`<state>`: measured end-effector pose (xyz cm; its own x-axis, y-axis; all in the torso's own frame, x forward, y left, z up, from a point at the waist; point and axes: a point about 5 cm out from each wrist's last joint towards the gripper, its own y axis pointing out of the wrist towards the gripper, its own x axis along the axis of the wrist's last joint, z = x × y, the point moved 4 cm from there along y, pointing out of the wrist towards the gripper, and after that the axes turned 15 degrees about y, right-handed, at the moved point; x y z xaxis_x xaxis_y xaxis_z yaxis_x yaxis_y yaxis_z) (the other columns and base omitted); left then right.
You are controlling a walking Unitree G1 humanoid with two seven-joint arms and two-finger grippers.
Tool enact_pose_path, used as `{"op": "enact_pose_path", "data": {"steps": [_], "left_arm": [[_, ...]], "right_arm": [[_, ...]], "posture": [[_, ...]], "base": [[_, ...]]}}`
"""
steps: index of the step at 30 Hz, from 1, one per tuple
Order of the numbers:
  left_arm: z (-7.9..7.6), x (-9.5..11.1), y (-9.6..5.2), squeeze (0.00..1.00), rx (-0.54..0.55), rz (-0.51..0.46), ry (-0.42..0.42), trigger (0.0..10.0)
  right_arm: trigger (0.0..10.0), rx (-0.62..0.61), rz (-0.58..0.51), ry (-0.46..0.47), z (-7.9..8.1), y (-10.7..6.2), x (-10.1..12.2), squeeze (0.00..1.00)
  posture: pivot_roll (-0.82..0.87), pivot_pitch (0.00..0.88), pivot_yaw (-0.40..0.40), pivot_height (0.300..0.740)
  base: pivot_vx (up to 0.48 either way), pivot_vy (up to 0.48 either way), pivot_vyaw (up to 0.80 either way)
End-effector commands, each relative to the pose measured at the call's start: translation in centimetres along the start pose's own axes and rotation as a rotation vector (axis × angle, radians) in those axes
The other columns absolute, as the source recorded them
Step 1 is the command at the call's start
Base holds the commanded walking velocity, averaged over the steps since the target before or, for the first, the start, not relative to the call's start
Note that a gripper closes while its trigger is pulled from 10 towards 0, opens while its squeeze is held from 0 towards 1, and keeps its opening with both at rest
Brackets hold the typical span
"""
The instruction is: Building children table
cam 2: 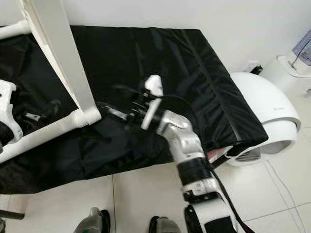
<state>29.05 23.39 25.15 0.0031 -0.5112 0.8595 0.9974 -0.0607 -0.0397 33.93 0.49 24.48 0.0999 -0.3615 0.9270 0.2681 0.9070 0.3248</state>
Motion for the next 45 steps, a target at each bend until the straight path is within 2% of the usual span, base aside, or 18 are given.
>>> {"op": "enact_pose_path", "data": {"steps": [1, 5, 9, 15, 20, 24, 26, 28, 33, 37, 45], "left_arm": [[-0.5, 0.1, 0.3, 0.0, 0.038, 0.009, -0.009, 10.0], [-1.6, 0.5, 0.8, 0.0, 0.06, 0.001, -0.047, 10.0], [-1.9, 0.5, 0.8, 0.0, 0.072, 0.013, -0.041, 10.0], [-1.3, 0.5, 0.6, 0.0, 0.117, 0.024, -0.017, 10.0], [-1.3, 0.4, 0.4, 0.0, 0.113, 0.036, -0.012, 10.0], [0.1, -0.3, -0.4, 0.0, 0.143, 0.073, 0.024, 10.0], [0.2, -0.3, -0.4, 0.0, 0.147, 0.073, 0.026, 10.0], [0.9, -0.5, -0.9, 0.0, 0.164, 0.085, 0.044, 10.0], [1.2, -0.6, -1.0, 0.0, 0.17, 0.089, 0.047, 10.0], [2.9, -0.8, -1.6, 0.0, 0.225, 0.108, 0.078, 10.0], [3.3, -0.6, -1.9, 0.0, 0.239, 0.107, 0.09, 10.0]], "right_arm": [[10.0, -0.015, 0.0, 0.009, -0.2, 0.6, -0.3, 0.0], [10.0, -0.019, -0.012, 0.017, 0.0, 2.2, -0.4, 0.0], [10.0, -0.032, -0.019, 0.015, 0.1, 3.0, -0.5, 0.0], [10.0, -0.086, -0.063, 0.004, 0.1, 4.4, -0.3, 0.0], [10.0, -0.093, -0.078, 0.003, 0.3, 4.7, -0.3, 0.0], [10.0, -0.047, -0.086, 0.019, 1.4, 5.5, -0.5, 0.0], [10.0, -0.045, -0.086, 0.019, 1.4, 5.5, -0.5, 0.0], [10.0, 0.012, -0.075, 0.032, 2.3, 5.9, -0.8, 0.0], [10.0, 0.033, -0.074, 0.036, 2.7, 6.2, -0.9, 0.0], [10.0, 0.07, -0.071, 0.038, 3.5, 7.2, -1.2, 0.0], [10.0, 0.045, -0.111, 0.035, 3.5, 8.6, -0.6, 0.0]], "posture": [[0.19, 0.2, -0.177, 0.74], [0.19, 0.206, -0.187, 0.74], [0.19, 0.209, -0.191, 0.74], [0.19, 0.213, -0.198, 0.74], [0.18, 0.213, -0.201, 0.74], [0.19, 0.22, -0.208, 0.74], [0.19, 0.22, -0.208, 0.74], [0.19, 0.224, -0.212, 0.74], [0.19, 0.225, -0.213, 0.74], [0.2, 0.231, -0.224, 0.74], [0.22, 0.237, -0.235, 0.74]], "base": [[0.0, 0.0, 0.0], [0.0, 0.0, 0.0], [0.0, 0.0, 0.0], [0.0, 0.0, 0.0], [0.0, 0.0, 0.0], [0.0, 0.0, 0.0], [0.0, 0.0, 0.0], [0.0, 0.0, 0.0], [0.0, 0.0, 0.0], [0.0, 0.0, 0.0], [0.0, 0.0, 0.0]]}}
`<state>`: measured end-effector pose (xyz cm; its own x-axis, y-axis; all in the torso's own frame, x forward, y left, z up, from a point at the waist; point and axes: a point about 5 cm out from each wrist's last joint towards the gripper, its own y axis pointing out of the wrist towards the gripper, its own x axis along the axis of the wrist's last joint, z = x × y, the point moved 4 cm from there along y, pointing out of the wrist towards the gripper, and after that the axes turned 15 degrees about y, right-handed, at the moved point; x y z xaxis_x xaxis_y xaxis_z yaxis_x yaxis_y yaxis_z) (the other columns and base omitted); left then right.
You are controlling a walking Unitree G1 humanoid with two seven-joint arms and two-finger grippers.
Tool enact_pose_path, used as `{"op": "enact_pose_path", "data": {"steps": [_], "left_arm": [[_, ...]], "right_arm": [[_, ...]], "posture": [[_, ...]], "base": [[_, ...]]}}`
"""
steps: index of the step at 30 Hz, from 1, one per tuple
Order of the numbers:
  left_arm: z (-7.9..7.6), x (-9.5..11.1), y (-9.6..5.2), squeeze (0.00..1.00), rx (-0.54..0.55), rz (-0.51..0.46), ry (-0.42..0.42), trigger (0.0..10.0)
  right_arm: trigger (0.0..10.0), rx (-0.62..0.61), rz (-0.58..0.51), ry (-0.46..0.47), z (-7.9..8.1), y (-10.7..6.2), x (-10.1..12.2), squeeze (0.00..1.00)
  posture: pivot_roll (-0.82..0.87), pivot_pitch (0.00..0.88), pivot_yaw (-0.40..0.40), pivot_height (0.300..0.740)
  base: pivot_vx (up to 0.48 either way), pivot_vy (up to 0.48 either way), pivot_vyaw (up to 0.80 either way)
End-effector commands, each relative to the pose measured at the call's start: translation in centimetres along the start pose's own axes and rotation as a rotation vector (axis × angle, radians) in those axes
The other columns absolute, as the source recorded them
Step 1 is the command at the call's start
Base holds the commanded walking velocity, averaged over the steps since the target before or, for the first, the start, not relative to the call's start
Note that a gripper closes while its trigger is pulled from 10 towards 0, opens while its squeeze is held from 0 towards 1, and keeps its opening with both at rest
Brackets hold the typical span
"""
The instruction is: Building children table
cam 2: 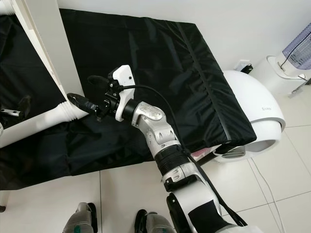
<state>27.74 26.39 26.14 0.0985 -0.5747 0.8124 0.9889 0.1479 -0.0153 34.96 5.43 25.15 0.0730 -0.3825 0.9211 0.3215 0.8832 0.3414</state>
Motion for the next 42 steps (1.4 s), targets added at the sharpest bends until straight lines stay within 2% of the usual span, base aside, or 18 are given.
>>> {"op": "enact_pose_path", "data": {"steps": [1, 9, 15, 20, 22, 28, 33, 37, 40, 42], "left_arm": [[0.4, 0.0, -0.4, 0.0, 0.053, 0.014, 0.01, 10.0], [0.7, 0.4, -0.7, 0.0, 0.061, -0.001, 0.015, 10.0], [0.4, 0.6, -0.5, 0.0, 0.047, -0.01, 0.018, 10.0], [0.1, 0.8, -0.4, 0.0, 0.033, -0.019, 0.02, 10.0], [-0.3, 0.9, -0.3, 0.0, 0.011, -0.024, 0.022, 10.0], [-0.6, 1.0, -0.1, 0.0, -0.01, -0.027, 0.024, 10.0], [-0.8, 1.0, 0.0, 0.0, -0.022, -0.029, 0.03, 10.0], [-0.8, 1.3, -0.4, 0.0, -0.023, -0.033, 0.035, 10.0], [-0.8, 1.3, -0.5, 0.0, -0.021, -0.031, 0.035, 10.0], [-0.7, 1.1, -0.9, 0.0, -0.012, -0.02, 0.035, 10.0]], "right_arm": [[10.0, 0.082, -0.101, 0.063, 3.4, 3.8, 0.7, 0.0], [10.0, 0.051, -0.181, 0.07, 3.5, 5.0, 2.0, 0.0], [10.0, 0.098, -0.199, 0.089, 4.1, 5.4, 2.5, 0.0], [10.0, 0.169, -0.159, 0.099, 4.9, 5.4, 1.9, 0.0], [10.0, 0.278, -0.081, 0.1, 5.9, 4.6, 0.7, 0.0], [10.0, 0.341, -0.036, 0.109, 6.2, 3.7, -0.1, 0.0], [10.0, 0.342, -0.044, 0.108, 6.2, 3.8, -0.1, 0.0], [10.0, 0.294, -0.083, 0.113, 6.0, 5.1, 0.5, 0.0], [10.0, 0.288, -0.086, 0.113, 6.1, 5.3, 0.6, 0.0], [10.0, 0.253, -0.11, 0.115, 6.4, 6.2, 0.9, 0.0]], "posture": [[0.23, 0.24, -0.237, 0.74], [0.24, 0.24, -0.236, 0.74], [0.24, 0.237, -0.232, 0.74], [0.24, 0.236, -0.227, 0.74], [0.23, 0.236, -0.22, 0.74], [0.23, 0.236, -0.214, 0.74], [0.23, 0.242, -0.21, 0.74], [0.26, 0.26, -0.228, 0.74], [0.26, 0.26, -0.228, 0.74], [0.28, 0.27, -0.242, 0.74]], "base": [[0.0, 0.0, 0.0], [0.0, 0.0, 0.0], [0.0, 0.0, 0.0], [0.0, 0.0, 0.0], [0.0, 0.0, 0.0], [0.0, 0.0, 0.0], [0.0, 0.0, 0.0], [0.0, 0.0, 0.0], [0.0, 0.0, 0.0], [0.0, 0.0, 0.0]]}}
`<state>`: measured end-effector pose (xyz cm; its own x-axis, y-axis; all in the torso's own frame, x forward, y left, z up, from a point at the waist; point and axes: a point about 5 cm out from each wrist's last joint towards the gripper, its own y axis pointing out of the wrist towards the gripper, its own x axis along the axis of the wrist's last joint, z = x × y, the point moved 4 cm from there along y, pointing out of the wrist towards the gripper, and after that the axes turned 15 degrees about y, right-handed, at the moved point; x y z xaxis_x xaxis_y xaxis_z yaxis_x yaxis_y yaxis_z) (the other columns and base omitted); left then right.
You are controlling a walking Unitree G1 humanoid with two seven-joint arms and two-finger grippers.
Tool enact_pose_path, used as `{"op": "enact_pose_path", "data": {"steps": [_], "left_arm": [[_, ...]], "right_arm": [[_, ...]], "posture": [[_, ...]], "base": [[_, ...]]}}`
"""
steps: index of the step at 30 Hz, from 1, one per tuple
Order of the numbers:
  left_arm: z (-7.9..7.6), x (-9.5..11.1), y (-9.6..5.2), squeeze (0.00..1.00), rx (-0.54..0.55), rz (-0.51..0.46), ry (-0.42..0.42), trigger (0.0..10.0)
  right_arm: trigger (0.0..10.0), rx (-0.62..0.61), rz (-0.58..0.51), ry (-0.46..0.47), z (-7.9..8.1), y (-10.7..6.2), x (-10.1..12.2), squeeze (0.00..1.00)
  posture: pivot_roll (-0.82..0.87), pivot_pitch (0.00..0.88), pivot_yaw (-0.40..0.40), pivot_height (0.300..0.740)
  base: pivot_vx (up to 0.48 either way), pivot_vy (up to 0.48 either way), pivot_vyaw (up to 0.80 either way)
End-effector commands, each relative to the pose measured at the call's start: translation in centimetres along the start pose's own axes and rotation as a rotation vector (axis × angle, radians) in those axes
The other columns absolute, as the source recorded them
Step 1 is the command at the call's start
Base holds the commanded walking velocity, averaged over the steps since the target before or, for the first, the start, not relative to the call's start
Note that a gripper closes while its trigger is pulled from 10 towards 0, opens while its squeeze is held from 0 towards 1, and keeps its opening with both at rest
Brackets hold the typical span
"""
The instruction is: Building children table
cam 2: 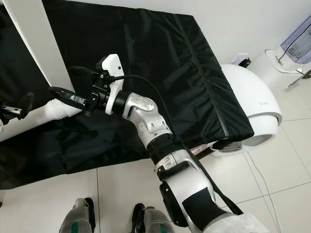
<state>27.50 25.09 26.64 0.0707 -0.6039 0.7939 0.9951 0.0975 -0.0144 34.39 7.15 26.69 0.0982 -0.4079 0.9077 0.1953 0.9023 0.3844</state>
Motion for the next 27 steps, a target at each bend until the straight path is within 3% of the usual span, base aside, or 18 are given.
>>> {"op": "enact_pose_path", "data": {"steps": [1, 6, 15, 19, 20, 25, 27], "left_arm": [[0.0, -0.1, -0.7, 0.0, 0.031, 0.014, 0.003, 10.0], [-0.1, -0.3, -1.0, 0.0, 0.034, 0.024, 0.0, 10.0], [-0.1, -0.5, -1.1, 0.0, 0.026, 0.037, 0.01, 10.0], [-0.2, -0.5, -1.1, 0.0, 0.021, 0.037, 0.012, 10.0], [-0.2, -0.5, -1.1, 0.0, 0.019, 0.039, 0.013, 10.0], [-0.2, -0.6, -1.1, 0.0, 0.013, 0.042, 0.016, 10.0], [-0.3, -0.6, -0.9, 0.0, 0.003, 0.039, 0.018, 10.0]], "right_arm": [[10.0, 0.108, -0.101, 0.081, 4.5, 5.3, 0.0, 0.0], [10.0, 0.079, -0.13, 0.101, 4.7, 6.0, 0.2, 0.0], [10.0, 0.124, -0.173, 0.128, 6.9, 7.9, 0.2, 0.0], [10.0, 0.051, -0.196, 0.096, 6.0, 7.7, 0.5, 0.0], [10.0, -0.025, -0.222, 0.079, 4.8, 7.2, 1.0, 0.0], [10.0, -0.121, -0.245, 0.043, 3.1, 6.3, 1.7, 0.0], [10.0, -0.179, -0.265, 0.023, 1.7, 5.2, 2.4, 0.0]], "posture": [[0.28, 0.271, -0.243, 0.74], [0.28, 0.276, -0.248, 0.74], [0.28, 0.286, -0.245, 0.74], [0.28, 0.286, -0.242, 0.74], [0.28, 0.286, -0.237, 0.74], [0.27, 0.286, -0.233, 0.74], [0.27, 0.284, -0.229, 0.74]], "base": [[0.0, 0.0, 0.0], [0.0, 0.0, 0.0], [0.0, 0.0, 0.0], [0.0, 0.0, 0.0], [0.0, 0.0, 0.0], [0.0, 0.0, 0.0], [0.0, 0.0, 0.0]]}}
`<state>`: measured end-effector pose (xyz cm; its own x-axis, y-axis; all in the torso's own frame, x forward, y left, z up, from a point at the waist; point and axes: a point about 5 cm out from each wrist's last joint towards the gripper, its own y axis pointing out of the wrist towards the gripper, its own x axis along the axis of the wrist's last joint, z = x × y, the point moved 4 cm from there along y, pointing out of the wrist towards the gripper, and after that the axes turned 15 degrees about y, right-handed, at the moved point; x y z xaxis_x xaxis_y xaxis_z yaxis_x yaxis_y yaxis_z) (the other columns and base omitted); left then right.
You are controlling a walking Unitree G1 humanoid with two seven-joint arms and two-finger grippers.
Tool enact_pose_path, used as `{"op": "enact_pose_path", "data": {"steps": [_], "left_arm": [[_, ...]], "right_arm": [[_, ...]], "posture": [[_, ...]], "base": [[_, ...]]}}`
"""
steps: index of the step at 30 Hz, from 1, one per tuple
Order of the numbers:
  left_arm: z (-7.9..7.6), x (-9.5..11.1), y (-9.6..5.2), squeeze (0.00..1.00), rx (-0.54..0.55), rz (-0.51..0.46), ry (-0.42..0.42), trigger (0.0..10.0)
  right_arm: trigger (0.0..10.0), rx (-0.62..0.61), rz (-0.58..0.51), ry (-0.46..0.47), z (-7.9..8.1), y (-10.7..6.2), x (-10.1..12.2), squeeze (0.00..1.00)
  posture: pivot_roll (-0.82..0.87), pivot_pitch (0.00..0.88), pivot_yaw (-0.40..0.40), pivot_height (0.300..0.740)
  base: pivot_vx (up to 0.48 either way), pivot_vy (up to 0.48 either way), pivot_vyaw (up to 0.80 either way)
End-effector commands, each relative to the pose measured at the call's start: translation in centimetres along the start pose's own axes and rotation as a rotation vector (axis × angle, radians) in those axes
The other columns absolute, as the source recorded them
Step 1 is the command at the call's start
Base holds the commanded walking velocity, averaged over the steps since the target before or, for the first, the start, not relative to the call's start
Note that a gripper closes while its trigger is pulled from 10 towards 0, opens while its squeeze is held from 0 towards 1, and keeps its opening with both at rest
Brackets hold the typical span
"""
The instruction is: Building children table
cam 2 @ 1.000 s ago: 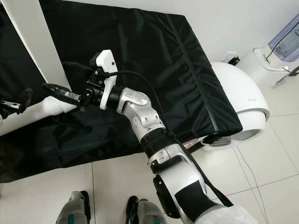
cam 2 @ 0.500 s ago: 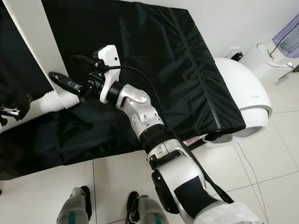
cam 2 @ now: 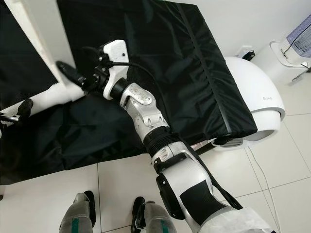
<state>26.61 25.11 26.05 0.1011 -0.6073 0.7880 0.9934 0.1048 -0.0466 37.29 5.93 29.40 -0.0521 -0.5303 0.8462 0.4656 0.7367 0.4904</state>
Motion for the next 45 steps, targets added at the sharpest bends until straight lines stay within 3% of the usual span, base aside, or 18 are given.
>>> {"op": "enact_pose_path", "data": {"steps": [1, 4, 7, 10, 23, 34, 45], "left_arm": [[-0.1, 0.0, 0.0, 0.0, 0.015, 0.008, 0.009, 10.0], [0.1, -0.1, 0.1, 0.0, 0.013, 0.009, 0.011, 10.0], [-0.3, 0.4, 0.6, 0.0, -0.007, -0.006, 0.013, 10.0], [-0.6, 0.7, 0.7, 0.0, -0.02, -0.017, 0.017, 10.0], [-0.7, 0.6, 0.3, 0.0, -0.026, -0.012, 0.022, 10.0], [-1.4, 0.7, 0.4, 0.0, -0.049, -0.019, 0.021, 10.0], [-1.8, 1.0, 0.4, 0.0, -0.068, -0.025, 0.03, 10.0]], "right_arm": [[10.0, 0.077, -0.075, 0.135, 5.1, 3.0, -1.0, 0.0], [10.0, 0.039, -0.092, 0.116, 4.2, 2.7, -0.5, 0.0], [10.0, 0.173, -0.069, 0.147, 5.6, 2.6, -0.6, 0.0], [10.0, 0.213, -0.053, 0.159, 6.2, 2.8, -0.9, 0.0], [10.0, 0.212, -0.059, 0.136, 6.9, 3.8, -0.8, 0.0], [10.0, 0.223, -0.068, 0.043, 7.3, 4.6, -0.1, 0.0], [10.0, 0.241, -0.006, -0.043, 8.9, 5.6, -1.4, 0.0]], "posture": [[0.27, 0.284, -0.229, 0.74], [0.25, 0.281, -0.213, 0.74], [0.25, 0.279, -0.206, 0.74], [0.25, 0.279, -0.205, 0.74], [0.27, 0.287, -0.216, 0.74], [0.26, 0.299, -0.221, 0.74], [0.26, 0.326, -0.237, 0.74]], "base": [[0.0, 0.0, 0.0], [0.0, 0.0, 0.0], [0.0, 0.0, 0.0], [0.0, 0.0, 0.0], [0.0, 0.0, 0.0], [0.0, 0.0, 0.0], [0.0, 0.0, 0.0]]}}
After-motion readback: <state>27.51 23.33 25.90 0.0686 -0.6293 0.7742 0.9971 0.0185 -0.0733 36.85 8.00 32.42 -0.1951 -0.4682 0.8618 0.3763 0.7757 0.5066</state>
